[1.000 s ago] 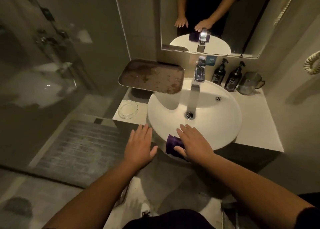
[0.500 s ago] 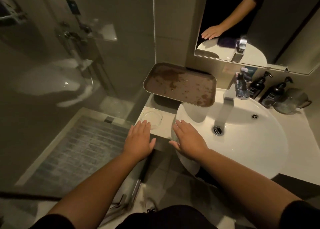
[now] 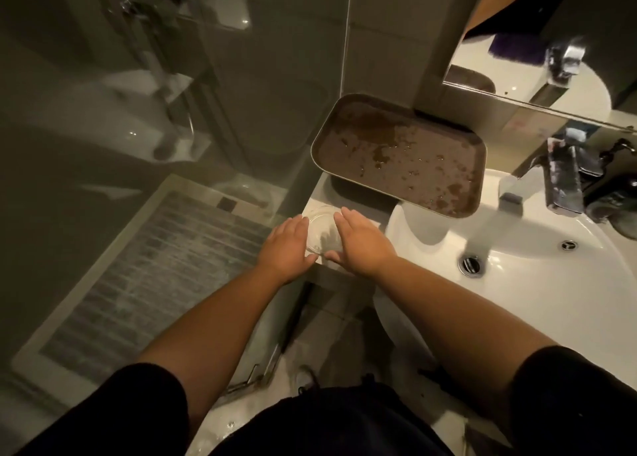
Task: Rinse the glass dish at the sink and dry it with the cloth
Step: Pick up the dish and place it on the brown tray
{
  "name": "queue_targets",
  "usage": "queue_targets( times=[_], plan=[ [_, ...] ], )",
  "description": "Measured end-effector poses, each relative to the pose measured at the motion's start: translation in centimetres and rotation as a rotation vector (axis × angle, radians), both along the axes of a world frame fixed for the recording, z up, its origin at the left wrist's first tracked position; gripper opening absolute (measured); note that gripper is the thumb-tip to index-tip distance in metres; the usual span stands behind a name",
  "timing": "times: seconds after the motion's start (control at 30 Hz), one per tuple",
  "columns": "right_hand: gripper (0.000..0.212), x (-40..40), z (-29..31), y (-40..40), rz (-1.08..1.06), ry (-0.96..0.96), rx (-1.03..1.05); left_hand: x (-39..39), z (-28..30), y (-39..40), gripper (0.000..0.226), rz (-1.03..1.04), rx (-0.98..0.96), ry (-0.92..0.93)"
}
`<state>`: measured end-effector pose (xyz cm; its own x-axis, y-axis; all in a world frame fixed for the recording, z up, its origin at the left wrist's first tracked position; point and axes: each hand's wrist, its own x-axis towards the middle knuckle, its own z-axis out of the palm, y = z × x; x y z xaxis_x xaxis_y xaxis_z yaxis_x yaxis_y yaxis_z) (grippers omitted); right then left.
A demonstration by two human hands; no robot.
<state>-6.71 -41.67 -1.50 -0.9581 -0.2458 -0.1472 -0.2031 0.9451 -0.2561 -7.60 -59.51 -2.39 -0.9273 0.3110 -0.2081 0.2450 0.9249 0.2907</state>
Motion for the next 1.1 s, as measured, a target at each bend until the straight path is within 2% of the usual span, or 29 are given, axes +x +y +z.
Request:
queue_targets(
  times=[0.23, 0.5, 0.63, 0.87, 1.1],
  plan=[
    [0.105, -2.4, -1.5, -0.6, 0.004, -0.108, 0.043, -2.5, -1.0, 0.0, 0.095, -0.005, 0.022, -0.113],
    [0.101, -3.3, -1.5, -0.8, -0.075, -0.262, -0.074, -2.9, -1.3, 0.5, 0.089, -0.003, 0.049, -0.129],
    [0.098, -3.4, -1.6, -0.7, -0.116, -0.292, -0.145, -2.9, -1.6, 0.8, 0.09, 0.051, 0.142, -0.181],
    [0.098, -3.5, -1.8, -0.3, -0.083, -0.262, -0.242, -2.1, -1.5, 0.4, 0.09, 0.101, 0.279, -0.189],
    [0.097, -2.6, 0.3, 0.7, -0.015, -0.164, -0.357, -1.0, 1.1, -0.3, 0.088, 0.067, 0.353, -0.083]
  ],
)
